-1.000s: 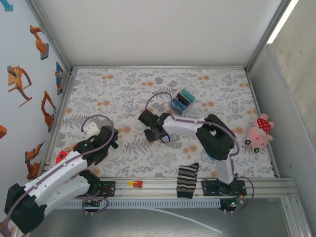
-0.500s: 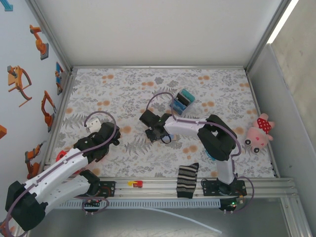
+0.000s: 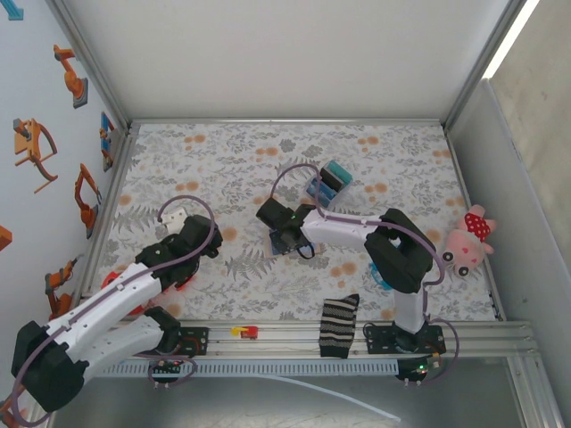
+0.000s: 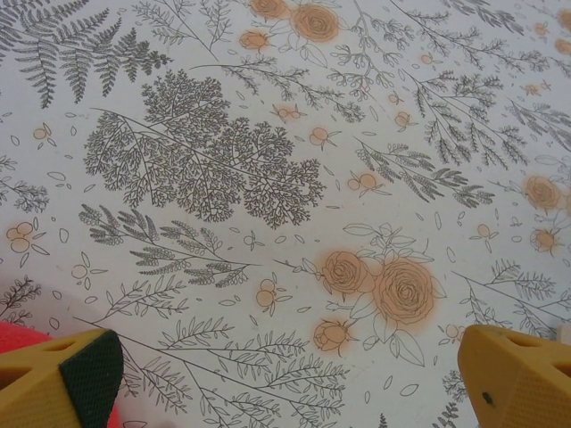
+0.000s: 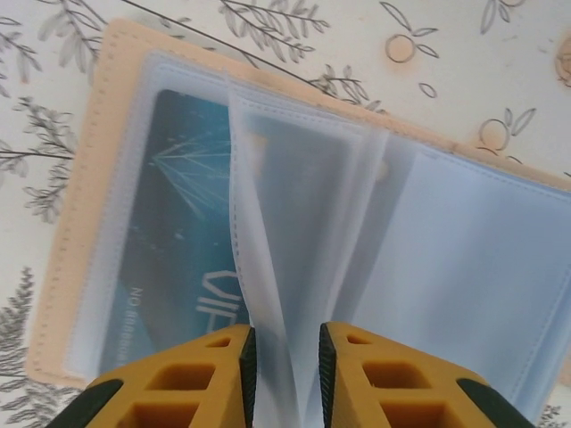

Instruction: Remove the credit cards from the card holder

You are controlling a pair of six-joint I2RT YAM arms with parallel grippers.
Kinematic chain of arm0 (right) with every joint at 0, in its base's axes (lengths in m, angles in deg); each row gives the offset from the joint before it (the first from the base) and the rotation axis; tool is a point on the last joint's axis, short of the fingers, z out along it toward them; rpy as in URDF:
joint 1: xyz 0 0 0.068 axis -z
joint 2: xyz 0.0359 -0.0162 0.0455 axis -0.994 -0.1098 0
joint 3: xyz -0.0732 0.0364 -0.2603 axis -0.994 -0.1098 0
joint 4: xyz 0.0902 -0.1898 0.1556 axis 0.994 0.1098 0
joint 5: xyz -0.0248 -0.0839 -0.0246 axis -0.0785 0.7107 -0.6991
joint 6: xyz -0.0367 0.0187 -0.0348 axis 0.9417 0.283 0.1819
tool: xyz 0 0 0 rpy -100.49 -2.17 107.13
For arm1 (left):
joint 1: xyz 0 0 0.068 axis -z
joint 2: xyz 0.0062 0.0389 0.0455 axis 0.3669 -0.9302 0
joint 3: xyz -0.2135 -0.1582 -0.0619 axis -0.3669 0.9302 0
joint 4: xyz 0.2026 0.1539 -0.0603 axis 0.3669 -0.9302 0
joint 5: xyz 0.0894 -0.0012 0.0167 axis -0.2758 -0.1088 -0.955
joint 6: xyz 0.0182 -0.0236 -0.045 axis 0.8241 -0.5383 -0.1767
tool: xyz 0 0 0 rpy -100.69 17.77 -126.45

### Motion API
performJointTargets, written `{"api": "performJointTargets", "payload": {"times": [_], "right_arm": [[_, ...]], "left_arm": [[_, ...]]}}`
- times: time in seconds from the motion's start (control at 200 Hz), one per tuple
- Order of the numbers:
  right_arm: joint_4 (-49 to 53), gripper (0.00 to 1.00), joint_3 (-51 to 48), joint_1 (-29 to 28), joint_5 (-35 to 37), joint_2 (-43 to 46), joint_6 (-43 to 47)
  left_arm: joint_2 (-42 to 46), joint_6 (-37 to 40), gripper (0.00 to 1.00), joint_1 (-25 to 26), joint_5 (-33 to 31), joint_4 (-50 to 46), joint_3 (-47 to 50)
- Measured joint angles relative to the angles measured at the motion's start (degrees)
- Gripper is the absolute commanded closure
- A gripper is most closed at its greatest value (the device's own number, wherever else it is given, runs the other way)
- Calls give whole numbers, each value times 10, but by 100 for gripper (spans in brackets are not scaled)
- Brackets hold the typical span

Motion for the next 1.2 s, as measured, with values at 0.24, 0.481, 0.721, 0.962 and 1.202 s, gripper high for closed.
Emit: {"api": "performJointTargets", "payload": {"times": [0.24,0.481,0.721,0.962,1.202], "right_arm": [[6,73,-23,15,17,21,-10],[5,73,-55,37,22,57,-24],[3,73,-82,50,22,80,-35],[-15,74,-113,73,4,120,-49],[-77,86,-163,117,-75,171,-69]], "left_arm": [[-30,26,3,16,4,21,-13],[-110,58,3,58,5,56,-43],[-213,67,3,81,39,112,-73],[-269,67,3,87,80,160,-74],[-323,68,3,92,114,192,-81]]}}
